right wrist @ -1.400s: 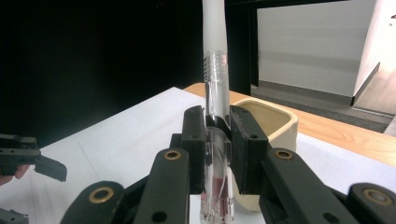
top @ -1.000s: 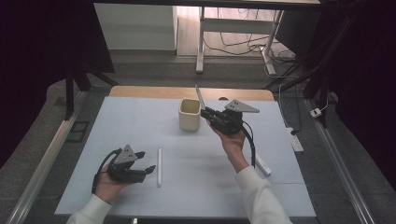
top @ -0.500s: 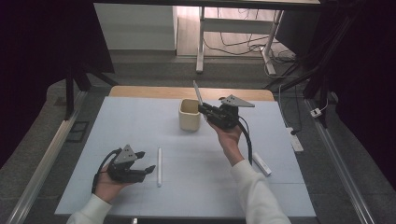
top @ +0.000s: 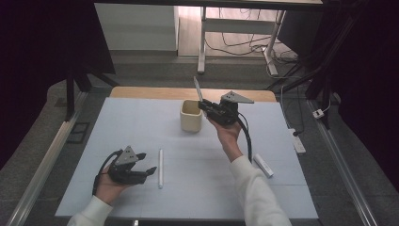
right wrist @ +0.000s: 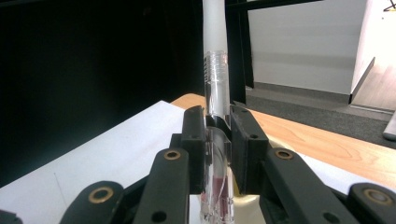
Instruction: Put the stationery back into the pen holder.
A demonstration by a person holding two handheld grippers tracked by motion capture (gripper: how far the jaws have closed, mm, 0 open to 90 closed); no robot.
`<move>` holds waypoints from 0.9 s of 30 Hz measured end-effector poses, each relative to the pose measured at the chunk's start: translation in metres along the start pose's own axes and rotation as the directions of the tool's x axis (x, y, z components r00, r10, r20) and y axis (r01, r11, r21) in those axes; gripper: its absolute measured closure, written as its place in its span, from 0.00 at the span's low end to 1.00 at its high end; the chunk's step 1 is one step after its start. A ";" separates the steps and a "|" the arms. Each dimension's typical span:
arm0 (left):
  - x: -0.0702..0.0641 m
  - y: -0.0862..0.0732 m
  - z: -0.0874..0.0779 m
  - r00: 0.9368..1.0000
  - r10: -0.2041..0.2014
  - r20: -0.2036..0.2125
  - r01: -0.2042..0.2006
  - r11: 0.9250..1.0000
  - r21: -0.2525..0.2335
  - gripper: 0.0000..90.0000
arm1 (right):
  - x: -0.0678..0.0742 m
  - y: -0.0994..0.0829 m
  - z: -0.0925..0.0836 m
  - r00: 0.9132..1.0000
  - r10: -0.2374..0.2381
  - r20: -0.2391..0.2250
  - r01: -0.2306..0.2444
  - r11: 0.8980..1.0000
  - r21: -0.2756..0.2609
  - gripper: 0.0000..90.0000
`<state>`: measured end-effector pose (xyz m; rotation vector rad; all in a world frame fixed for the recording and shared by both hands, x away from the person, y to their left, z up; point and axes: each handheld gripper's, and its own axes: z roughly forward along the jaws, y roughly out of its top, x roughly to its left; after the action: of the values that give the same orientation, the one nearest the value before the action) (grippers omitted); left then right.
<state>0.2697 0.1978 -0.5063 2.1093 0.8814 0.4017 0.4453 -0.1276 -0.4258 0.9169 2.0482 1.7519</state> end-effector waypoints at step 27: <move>0.003 -0.001 0.001 1.000 -0.005 -0.002 0.005 1.000 0.001 0.35 | -0.016 -0.005 0.057 0.999 0.054 0.006 -0.053 0.998 -0.039 0.85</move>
<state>0.2719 0.2002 -0.5075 2.1081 0.8878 0.4003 0.4904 -0.0941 -0.4460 0.9734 1.9960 1.8062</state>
